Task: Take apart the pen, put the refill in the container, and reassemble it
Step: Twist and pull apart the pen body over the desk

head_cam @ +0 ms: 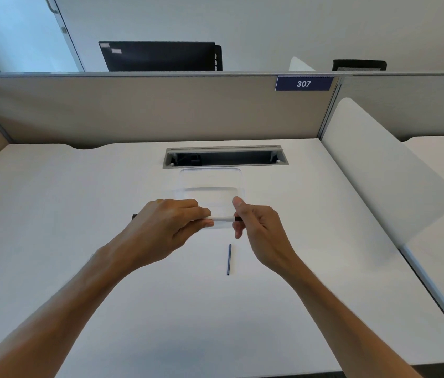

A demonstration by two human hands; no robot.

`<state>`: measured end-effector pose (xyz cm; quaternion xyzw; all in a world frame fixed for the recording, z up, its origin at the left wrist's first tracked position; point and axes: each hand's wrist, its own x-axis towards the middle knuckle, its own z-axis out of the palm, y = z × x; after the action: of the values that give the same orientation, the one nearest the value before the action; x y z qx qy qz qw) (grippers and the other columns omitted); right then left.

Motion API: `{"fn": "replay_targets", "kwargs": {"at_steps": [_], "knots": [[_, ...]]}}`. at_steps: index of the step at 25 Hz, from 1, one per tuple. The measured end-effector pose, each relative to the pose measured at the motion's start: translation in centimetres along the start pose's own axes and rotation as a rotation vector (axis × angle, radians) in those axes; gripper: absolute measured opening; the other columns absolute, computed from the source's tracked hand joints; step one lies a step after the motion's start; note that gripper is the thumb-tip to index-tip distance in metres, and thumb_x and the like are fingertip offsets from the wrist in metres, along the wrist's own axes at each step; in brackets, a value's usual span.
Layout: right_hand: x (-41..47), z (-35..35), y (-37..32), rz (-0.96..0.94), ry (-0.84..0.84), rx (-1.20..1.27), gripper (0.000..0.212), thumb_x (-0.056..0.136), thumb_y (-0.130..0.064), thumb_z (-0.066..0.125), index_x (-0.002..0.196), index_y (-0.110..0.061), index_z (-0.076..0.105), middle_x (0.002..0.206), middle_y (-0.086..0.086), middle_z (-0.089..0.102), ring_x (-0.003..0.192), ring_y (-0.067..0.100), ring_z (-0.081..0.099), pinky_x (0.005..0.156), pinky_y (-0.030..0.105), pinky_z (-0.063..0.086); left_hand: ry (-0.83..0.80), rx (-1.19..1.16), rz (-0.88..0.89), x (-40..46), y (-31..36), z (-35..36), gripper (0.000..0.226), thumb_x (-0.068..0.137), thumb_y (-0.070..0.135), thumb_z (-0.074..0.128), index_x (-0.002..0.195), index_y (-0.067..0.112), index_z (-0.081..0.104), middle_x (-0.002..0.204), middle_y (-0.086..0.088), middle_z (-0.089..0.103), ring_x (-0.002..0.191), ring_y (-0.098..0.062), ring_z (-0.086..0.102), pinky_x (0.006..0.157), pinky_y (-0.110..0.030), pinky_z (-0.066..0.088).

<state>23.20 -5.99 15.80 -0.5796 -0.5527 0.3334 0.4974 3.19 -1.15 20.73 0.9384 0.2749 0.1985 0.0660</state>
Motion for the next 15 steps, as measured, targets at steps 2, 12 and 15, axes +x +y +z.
{"fn": "replay_targets", "kwargs": {"at_steps": [2, 12, 15], "knots": [[0.0, 0.9, -0.2, 0.013, 0.032, 0.001, 0.064, 0.102, -0.046, 0.044, 0.05, -0.011, 0.04, 0.047, 0.005, 0.041, 0.049, 0.019, 0.041, 0.054, 0.04, 0.038, -0.004, 0.022, 0.022, 0.0, 0.4, -0.1, 0.022, 0.095, 0.028, 0.054, 0.098, 0.012, 0.07, 0.069, 0.002, 0.056, 0.053, -0.019, 0.047, 0.044, -0.034, 0.042], [0.2, 2.3, -0.6, -0.082, 0.192, 0.056, 0.064, 0.104, -0.031, 0.046, 0.045, -0.016, 0.026, 0.04, -0.009, 0.024, 0.04, 0.01, 0.023, 0.043, 0.024, 0.018, -0.042, -0.057, -0.024, -0.2, 0.7, -0.3, 0.032, 0.1, 0.035, 0.041, 0.13, 0.032, 0.054, 0.096, 0.01, 0.072, 0.068, -0.013, 0.057, 0.059, -0.031, 0.05], [0.1, 2.4, -0.7, -0.164, 0.188, 0.065, 0.063, 0.103, -0.027, 0.046, 0.044, -0.025, 0.025, 0.038, -0.01, 0.026, 0.038, 0.01, 0.026, 0.043, 0.02, 0.019, -0.134, -0.12, -0.021, 0.1, 0.2, -0.6, 0.036, 0.101, 0.036, 0.037, 0.136, 0.046, 0.042, 0.065, 0.001, 0.063, 0.055, -0.019, 0.045, 0.054, -0.028, 0.042]]}}
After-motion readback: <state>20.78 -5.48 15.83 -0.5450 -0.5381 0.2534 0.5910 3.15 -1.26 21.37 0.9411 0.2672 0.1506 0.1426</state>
